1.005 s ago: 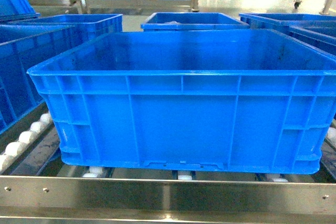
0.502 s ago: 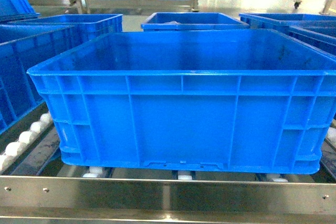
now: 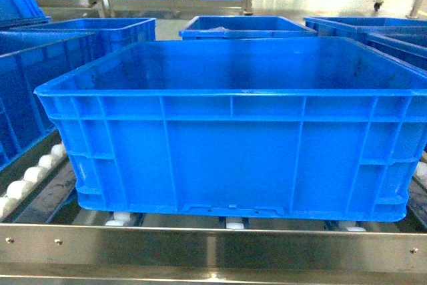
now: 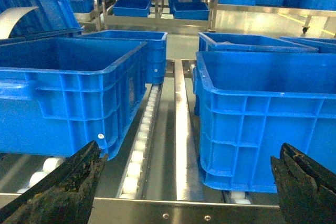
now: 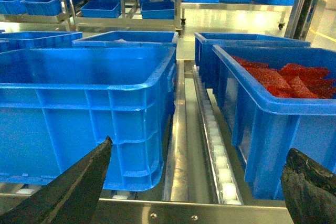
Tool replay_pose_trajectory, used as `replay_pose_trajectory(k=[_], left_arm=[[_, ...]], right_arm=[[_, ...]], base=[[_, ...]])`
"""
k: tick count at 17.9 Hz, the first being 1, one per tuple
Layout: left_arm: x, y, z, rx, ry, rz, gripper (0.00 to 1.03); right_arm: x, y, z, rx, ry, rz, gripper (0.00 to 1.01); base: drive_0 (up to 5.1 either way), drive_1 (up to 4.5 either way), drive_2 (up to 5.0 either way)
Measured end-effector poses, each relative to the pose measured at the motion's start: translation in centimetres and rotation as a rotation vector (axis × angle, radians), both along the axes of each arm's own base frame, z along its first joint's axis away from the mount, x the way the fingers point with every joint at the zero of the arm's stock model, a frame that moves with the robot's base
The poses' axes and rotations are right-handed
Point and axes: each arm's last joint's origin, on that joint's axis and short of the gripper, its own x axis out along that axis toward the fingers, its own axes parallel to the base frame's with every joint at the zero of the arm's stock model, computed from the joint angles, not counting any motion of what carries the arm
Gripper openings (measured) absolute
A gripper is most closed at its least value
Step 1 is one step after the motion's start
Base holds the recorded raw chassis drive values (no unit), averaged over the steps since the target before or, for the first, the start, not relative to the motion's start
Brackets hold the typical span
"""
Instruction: Place box next to blue box on left shelf
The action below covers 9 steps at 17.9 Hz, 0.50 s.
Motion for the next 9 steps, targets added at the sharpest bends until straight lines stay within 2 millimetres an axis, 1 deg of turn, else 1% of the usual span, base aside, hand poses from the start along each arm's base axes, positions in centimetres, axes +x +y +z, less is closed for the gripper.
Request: replay_pose_trajectory(k=[9], left_arm=[[0.0, 0.0, 0.0, 0.0, 0.0, 0.0, 0.98]], right_arm=[[0.0, 0.0, 0.0, 0.0, 0.0, 0.0, 0.98]], base=[[0.0, 0.0, 0.0]])
